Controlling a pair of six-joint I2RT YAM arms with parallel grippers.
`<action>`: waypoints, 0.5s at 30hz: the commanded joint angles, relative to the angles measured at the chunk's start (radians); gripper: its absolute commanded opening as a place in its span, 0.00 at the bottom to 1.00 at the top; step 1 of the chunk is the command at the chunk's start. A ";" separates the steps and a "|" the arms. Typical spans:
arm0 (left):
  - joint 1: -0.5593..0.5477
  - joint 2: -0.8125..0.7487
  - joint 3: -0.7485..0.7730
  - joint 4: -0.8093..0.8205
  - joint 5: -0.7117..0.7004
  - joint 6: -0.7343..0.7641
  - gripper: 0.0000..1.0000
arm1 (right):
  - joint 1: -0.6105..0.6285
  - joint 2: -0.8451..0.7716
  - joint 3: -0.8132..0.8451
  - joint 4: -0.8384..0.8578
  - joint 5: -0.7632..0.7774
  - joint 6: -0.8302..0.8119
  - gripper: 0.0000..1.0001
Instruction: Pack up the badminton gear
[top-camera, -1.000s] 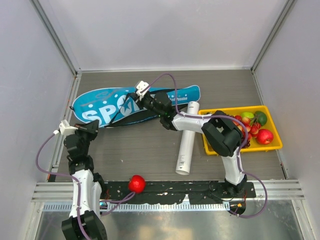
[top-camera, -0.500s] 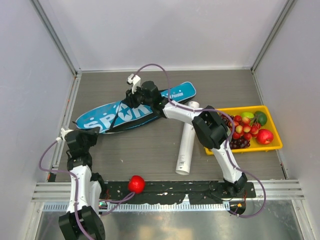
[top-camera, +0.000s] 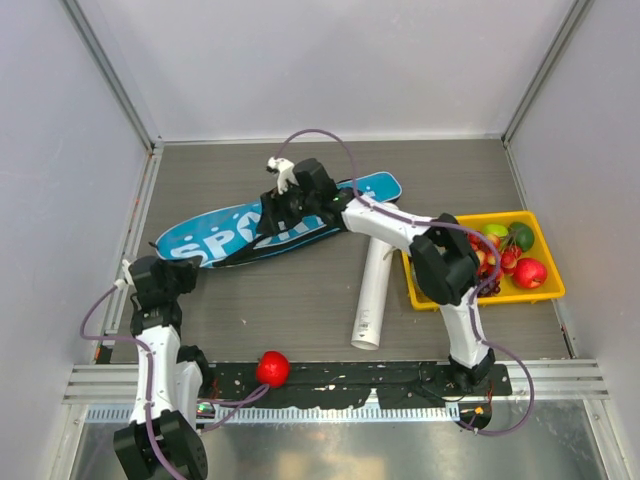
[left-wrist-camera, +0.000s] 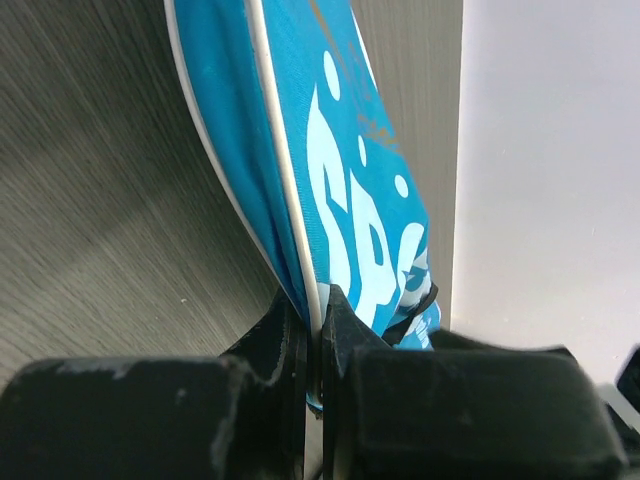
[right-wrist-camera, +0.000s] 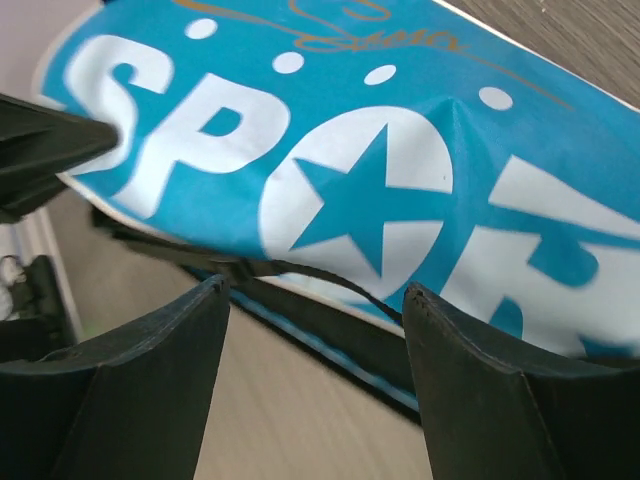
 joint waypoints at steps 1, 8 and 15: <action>-0.007 0.005 0.048 -0.010 0.011 -0.042 0.00 | -0.013 -0.198 -0.095 0.057 -0.054 0.131 0.75; -0.007 -0.006 0.035 0.000 0.025 -0.049 0.00 | -0.004 -0.216 -0.159 0.191 -0.119 0.223 0.62; -0.007 -0.041 0.013 0.027 0.029 -0.050 0.00 | 0.063 -0.049 -0.027 0.212 -0.224 0.233 0.58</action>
